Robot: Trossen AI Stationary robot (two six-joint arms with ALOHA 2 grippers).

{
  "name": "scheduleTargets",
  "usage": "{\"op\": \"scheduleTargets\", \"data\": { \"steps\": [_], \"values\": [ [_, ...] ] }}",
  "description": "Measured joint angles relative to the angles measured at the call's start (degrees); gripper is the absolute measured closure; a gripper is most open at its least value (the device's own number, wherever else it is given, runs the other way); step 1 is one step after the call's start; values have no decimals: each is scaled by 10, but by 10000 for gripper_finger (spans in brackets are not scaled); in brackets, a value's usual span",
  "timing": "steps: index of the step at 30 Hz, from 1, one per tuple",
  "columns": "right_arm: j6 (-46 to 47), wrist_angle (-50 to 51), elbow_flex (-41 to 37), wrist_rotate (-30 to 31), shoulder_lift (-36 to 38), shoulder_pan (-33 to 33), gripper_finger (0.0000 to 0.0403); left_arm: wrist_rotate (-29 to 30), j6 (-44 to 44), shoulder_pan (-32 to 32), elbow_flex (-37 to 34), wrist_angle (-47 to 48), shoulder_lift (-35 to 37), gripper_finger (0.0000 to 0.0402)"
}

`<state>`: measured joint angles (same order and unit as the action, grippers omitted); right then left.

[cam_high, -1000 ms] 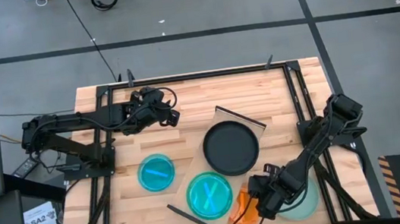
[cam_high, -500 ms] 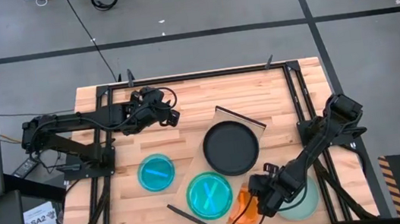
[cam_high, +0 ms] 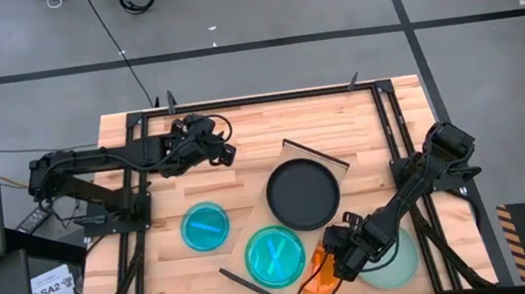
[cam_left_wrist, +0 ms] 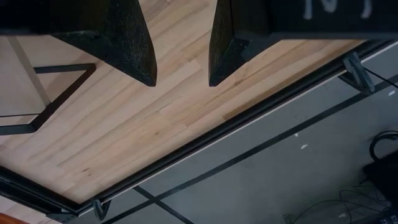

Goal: Place and stack plates onto a shelf
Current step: Stack the orange plate on top of the blue plate on the shelf

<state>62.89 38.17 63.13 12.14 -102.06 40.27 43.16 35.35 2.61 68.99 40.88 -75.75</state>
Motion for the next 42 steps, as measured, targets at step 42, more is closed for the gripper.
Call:
{"op": "scheduleTargets", "data": {
  "steps": [42],
  "values": [
    [5, -145, -82, -17, 0, -4, 348, 0, 0, 0, 0, 0, 0, 249]
  ]
}}
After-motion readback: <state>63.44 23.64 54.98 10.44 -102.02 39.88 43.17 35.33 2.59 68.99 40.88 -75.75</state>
